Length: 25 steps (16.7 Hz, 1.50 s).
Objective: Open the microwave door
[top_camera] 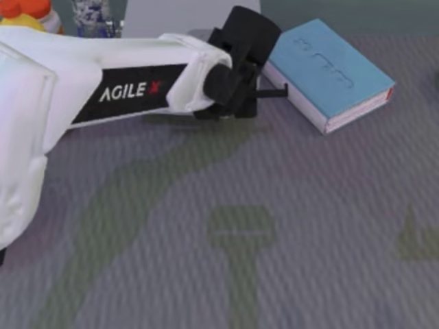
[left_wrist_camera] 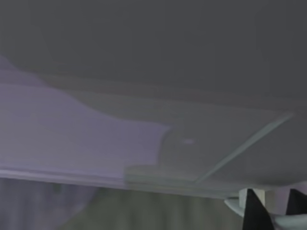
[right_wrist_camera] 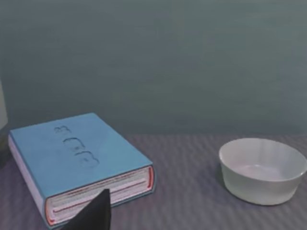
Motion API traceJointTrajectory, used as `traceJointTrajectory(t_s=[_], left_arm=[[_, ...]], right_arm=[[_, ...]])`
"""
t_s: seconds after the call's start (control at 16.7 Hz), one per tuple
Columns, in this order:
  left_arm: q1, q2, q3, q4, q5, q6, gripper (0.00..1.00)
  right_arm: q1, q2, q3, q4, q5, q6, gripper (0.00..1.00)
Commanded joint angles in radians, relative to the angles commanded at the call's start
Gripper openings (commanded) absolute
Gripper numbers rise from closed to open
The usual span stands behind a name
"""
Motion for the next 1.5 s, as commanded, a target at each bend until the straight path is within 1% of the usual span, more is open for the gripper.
traceJointTrajectory(t_s=[0.18,1.5], left_arm=[[0.004,-0.014,-0.029,0.015,0.009,0.021,0.00],[0.004,-0.014,-0.029,0.015,0.009,0.021,0.00]], right_arm=[[0.000,0.000,0.000,0.000,0.000,0.000,1.00],[0.000,0.000,0.000,0.000,0.000,0.000,1.00]])
